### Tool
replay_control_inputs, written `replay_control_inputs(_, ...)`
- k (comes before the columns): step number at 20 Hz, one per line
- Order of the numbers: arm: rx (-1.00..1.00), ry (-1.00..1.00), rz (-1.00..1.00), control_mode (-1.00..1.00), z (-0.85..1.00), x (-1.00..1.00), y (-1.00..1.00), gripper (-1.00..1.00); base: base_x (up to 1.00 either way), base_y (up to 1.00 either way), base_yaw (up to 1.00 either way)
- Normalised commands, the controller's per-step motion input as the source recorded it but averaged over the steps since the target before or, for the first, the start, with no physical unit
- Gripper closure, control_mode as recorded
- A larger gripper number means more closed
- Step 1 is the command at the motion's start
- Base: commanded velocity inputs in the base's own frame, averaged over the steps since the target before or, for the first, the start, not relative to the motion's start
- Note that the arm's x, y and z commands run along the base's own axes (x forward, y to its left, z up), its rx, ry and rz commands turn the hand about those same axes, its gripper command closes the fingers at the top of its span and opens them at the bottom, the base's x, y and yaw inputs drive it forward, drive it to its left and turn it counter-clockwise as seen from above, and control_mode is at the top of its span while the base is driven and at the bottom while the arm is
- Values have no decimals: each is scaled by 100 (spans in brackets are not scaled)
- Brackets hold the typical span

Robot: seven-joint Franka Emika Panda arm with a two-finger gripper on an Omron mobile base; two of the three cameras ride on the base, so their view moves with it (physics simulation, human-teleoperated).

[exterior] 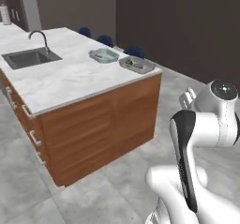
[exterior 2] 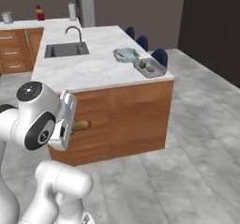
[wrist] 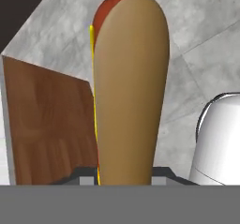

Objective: Place the cold items (eggplant and broccoli) from the fridge in one tupperware on the dining counter. Place the warm items (kebab skewer and hot dog) in the stove area in another tupperware.

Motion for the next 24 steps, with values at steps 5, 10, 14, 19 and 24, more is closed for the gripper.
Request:
replay_control_inputs(5,0,0,0,100,0,0,0,100,100,-98,30)
replay_control_inputs(10,0,0,0,100,0,0,0,100,100,-80,45)
replay_control_inputs(14,0,0,0,100,0,0,0,100,90,-78,54)
replay_control_inputs(19,0,0,0,100,0,0,0,100,31,-100,37)
replay_control_inputs(24,0,0,0,100,0,0,0,100,11,-100,15)
